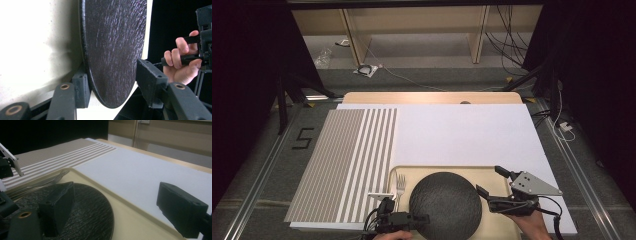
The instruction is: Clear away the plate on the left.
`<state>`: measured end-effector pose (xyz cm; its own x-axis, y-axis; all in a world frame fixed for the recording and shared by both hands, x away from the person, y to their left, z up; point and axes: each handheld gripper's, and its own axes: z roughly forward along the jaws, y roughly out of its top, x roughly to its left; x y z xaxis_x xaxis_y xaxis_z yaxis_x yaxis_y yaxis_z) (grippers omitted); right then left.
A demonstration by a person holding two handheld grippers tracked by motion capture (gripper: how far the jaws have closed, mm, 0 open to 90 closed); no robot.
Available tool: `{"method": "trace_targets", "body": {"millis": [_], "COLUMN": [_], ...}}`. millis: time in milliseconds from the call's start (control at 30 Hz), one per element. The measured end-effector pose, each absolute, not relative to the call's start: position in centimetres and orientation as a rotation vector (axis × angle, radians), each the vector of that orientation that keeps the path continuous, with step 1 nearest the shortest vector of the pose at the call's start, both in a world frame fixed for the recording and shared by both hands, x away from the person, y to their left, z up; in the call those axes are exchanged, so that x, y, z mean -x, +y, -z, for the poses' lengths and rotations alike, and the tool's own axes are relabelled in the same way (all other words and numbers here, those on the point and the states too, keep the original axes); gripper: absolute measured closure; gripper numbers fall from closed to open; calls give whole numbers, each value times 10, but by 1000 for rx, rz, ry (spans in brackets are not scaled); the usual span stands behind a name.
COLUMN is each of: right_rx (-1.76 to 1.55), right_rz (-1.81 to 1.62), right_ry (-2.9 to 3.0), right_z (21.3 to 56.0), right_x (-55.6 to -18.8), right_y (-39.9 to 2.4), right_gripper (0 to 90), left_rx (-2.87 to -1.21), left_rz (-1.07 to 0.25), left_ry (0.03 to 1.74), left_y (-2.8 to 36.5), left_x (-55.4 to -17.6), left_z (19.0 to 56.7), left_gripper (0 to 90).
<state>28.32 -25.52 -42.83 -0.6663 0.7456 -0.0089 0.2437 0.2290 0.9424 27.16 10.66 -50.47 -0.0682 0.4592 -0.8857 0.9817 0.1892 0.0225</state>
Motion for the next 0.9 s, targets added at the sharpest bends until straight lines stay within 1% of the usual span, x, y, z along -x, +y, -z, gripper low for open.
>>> {"method": "trace_targets", "body": {"millis": [167, 367, 667, 767, 900], "right_rx": [-907, -909, -908, -907, -907], "right_rz": [-1445, -1448, -1451, -1450, -1451], "right_ry": [2041, 2042, 2042, 2045, 2047], "right_z": [428, 428, 428, 428, 428], "right_x": [-283, -283, -283, -283, -283], "right_y": [-255, -255, -255, -255, -254], "right_gripper": [161, 161, 161, 161, 161], "left_rx": [-1382, -1402, -1420, -1414, -1440], "left_rz": [781, 729, 549, 528, 462], "left_ry": [1663, 1658, 1631, 1621, 1586], "left_y": [111, 115, 131, 135, 138], "left_x": [-273, -275, -283, -285, -286], "left_z": [499, 495, 481, 479, 473], "left_gripper": [426, 404, 386, 380, 375]}}
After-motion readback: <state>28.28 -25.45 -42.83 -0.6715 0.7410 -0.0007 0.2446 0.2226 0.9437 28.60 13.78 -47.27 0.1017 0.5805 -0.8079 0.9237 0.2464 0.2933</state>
